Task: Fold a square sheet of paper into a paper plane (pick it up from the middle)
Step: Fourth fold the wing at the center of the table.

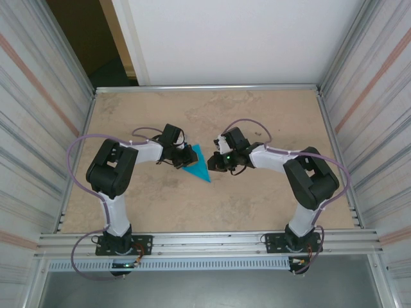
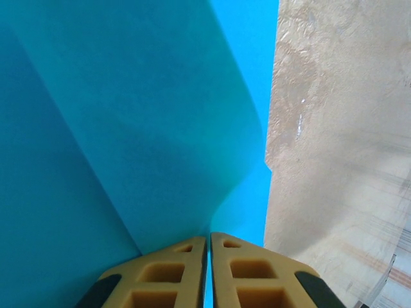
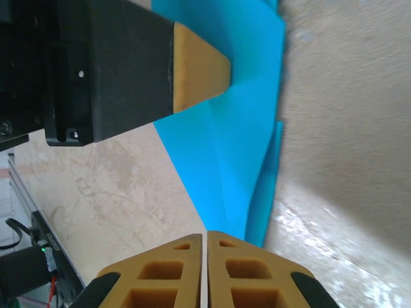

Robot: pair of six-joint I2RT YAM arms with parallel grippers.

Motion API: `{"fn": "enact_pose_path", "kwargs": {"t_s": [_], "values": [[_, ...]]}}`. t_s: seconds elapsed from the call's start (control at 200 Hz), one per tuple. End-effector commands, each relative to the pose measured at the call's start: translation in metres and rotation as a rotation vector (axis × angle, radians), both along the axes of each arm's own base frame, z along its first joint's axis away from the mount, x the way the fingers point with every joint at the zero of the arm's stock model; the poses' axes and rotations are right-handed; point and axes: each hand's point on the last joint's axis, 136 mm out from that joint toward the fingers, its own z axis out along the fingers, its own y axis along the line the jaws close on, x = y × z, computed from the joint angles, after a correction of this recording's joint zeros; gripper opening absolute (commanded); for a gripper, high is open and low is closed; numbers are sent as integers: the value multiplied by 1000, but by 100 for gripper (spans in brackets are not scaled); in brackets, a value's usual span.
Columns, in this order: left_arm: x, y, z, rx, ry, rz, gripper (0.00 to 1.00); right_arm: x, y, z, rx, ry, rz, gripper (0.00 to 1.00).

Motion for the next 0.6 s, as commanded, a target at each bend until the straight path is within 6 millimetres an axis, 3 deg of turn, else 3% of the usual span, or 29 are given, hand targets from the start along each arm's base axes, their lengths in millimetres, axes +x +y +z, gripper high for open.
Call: {"fn": "enact_pose_path", "kwargs": {"t_s": [0.0, 0.2, 0.596], "values": [[-14, 24, -37, 119, 102, 48, 13, -1, 15, -9, -23, 18, 39, 8], [-16, 24, -37, 123, 110, 41, 13, -1, 26, -23, -32, 53, 66, 7], [-24, 34, -47, 192, 164, 51, 13, -14, 9, -59, -115, 128, 68, 6]]}}
